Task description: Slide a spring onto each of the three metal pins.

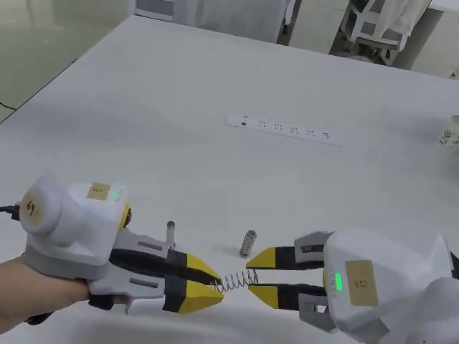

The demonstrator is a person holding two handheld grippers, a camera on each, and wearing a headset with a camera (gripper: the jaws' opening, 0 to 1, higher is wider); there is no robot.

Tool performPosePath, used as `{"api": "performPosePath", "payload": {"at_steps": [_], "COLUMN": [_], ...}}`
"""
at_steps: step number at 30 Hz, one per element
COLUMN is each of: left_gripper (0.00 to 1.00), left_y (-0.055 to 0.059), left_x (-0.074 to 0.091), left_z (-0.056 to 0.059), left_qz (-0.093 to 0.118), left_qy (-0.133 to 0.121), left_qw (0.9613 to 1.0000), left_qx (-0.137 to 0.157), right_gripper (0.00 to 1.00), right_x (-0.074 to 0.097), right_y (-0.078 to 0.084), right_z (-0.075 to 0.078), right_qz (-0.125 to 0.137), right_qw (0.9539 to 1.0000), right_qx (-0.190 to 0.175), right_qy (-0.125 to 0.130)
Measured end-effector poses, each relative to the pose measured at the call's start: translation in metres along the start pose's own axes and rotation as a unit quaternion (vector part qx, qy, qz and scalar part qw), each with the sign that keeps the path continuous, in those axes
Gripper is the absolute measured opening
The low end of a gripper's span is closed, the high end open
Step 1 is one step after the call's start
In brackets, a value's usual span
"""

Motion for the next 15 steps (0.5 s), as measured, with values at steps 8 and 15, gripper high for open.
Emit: {"api": "performPosePath", "payload": {"at_steps": [8,15], "left_gripper": [0.01,0.01], "left_y": [0.0013,0.0001], "left_x": [-0.0007,-0.0001], "left_z": [0.0010,0.0031], "left_qz": [-0.001,0.002], "left_qy": [0.002,0.008], "left_qw": [1.0000,0.9998], "left_qx": [-0.006,-0.018], "right_gripper": [0.07,0.08], "right_x": [0.0027,0.0077], "right_y": [-0.0051,-0.0109], "right_z": [-0.0003,0.0004], "right_qz": [-0.001,0.034], "right_qw": [0.9996,0.9991], "right_qx": [0.026,-0.011], "right_qy": [-0.007,-0.024]}}
Point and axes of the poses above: the centre of the closed fingertips' face, and the gripper's own axes: x roughly backward along the fingers, z roughly to its right, y roughly out of its underside, the point moved 5 cm from there along x, roughly backward along the fingers, and after that the axes turned 4 degrees about x, right-handed, at the moved point
